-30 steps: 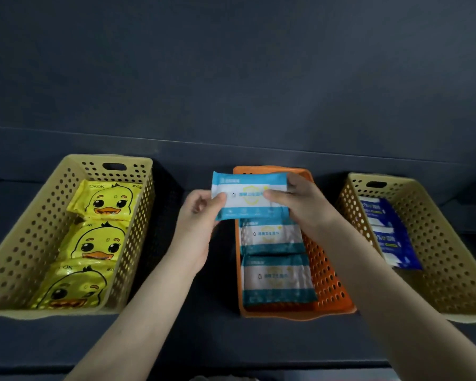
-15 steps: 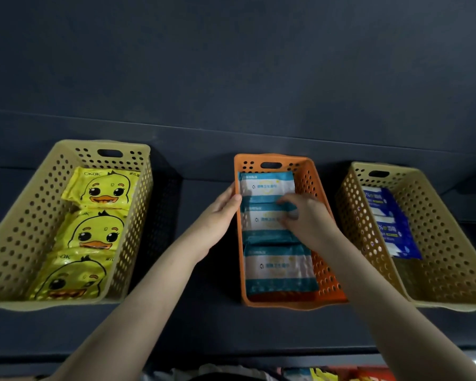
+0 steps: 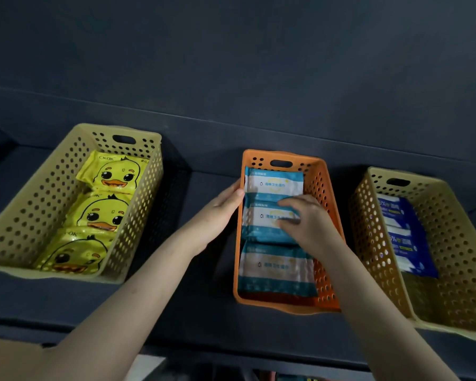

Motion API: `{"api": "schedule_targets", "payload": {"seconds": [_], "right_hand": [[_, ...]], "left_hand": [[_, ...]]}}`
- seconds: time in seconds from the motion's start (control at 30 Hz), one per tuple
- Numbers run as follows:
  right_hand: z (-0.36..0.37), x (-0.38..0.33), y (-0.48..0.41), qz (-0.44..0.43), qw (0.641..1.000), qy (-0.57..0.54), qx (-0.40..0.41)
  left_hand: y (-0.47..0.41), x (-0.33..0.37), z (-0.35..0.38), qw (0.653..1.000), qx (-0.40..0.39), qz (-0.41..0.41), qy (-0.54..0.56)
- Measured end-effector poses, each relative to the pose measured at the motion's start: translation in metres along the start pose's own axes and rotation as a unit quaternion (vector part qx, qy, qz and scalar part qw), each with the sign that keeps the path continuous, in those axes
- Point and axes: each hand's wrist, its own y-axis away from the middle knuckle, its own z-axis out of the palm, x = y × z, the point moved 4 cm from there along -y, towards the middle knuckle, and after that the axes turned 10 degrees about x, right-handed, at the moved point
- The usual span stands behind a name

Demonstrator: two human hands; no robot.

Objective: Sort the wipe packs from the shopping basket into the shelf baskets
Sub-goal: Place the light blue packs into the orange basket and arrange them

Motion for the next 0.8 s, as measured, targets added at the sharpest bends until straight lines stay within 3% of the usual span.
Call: {"api": "schedule_targets", "payload": {"seconds": [0.13, 0.27, 0.4, 0.53, 0.8], "right_hand": [[-0.015, -0.013, 0.009, 0.012, 1.000, 0.006, 0.020], [-0.045, -0.042, 0.047, 0.013, 0.994, 0.009, 0.111], [-0.044, -0.073, 0.122, 0.015, 0.978, -0.029, 0.204], [-0.006, -0.096, 0.235, 0.022, 0.963, -0.072, 0.259], [0.096, -0.072, 0.437, 0.209, 0.967, -0.077, 0.120]], "left_hand": [[0.006, 0.004, -0.014, 0.995, 0.062, 0.033, -0.077], [0.035, 0.004, -0.041, 0.983, 0.088, 0.085, -0.140], [0.108, -0.013, -0.063, 0.972, 0.148, 0.146, -0.106], [0.204, -0.067, -0.079, 0.975, 0.127, 0.168, -0.075], [0.356, -0.215, -0.076, 0.995, 0.053, 0.053, -0.065]]}}
